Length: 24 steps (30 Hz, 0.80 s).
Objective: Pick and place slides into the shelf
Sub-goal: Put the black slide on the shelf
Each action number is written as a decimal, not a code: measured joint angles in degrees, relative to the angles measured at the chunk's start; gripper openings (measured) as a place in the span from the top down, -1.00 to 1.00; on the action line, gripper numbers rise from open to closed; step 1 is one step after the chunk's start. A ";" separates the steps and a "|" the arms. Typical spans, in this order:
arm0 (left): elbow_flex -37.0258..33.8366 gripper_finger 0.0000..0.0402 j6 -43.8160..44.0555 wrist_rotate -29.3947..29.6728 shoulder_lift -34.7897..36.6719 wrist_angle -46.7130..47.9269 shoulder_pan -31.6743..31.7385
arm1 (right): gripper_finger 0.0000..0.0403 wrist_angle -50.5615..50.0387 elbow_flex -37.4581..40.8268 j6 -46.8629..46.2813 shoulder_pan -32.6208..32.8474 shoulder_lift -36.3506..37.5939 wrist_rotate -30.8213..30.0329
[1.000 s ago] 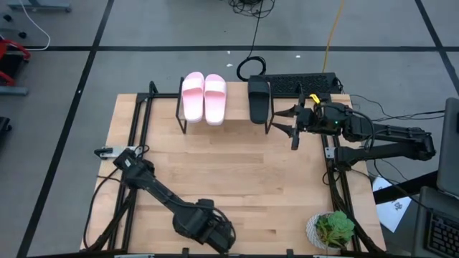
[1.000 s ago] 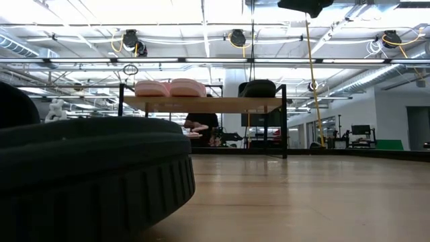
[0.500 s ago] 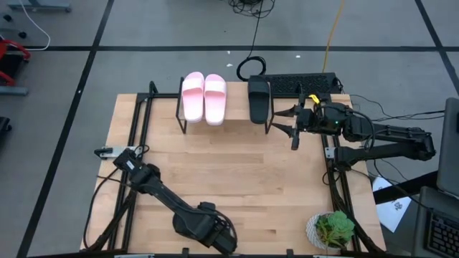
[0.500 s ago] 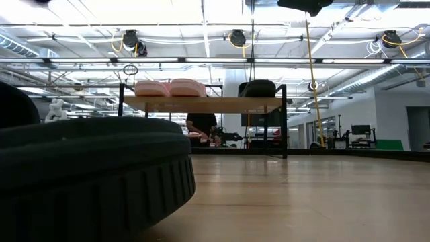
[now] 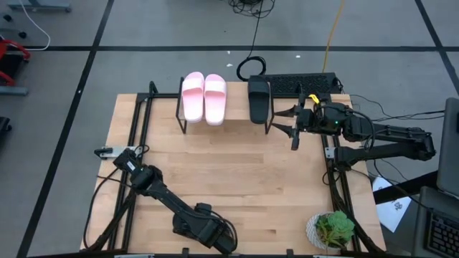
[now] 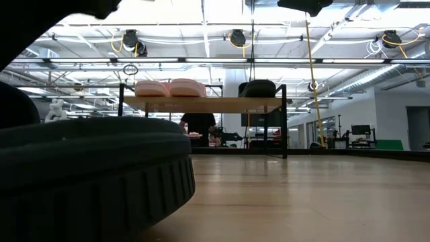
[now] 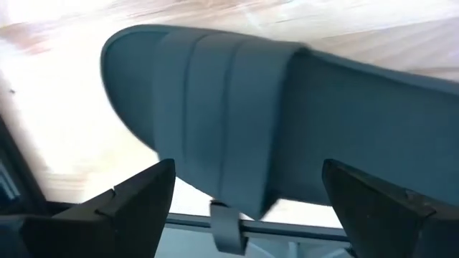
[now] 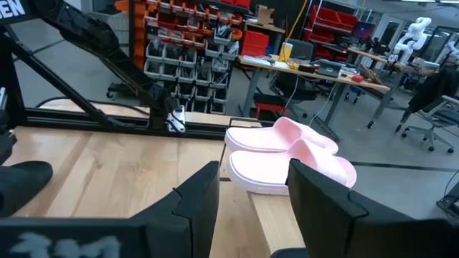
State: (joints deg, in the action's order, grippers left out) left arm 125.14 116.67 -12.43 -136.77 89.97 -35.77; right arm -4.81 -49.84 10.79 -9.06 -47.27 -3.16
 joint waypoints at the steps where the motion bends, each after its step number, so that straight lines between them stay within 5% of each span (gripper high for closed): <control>1: -0.55 -0.75 0.08 -0.33 0.00 0.03 0.00 | 0.23 -0.06 0.00 0.00 0.00 0.00 0.00; 24: -2.70 -0.75 5.19 1.98 0.11 0.04 0.25 | 0.23 -0.17 0.02 -1.29 0.07 0.00 0.26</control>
State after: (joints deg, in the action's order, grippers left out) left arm 122.43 121.86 -10.45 -136.66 90.02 -35.52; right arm -4.97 -49.82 9.49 -8.99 -47.27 -2.90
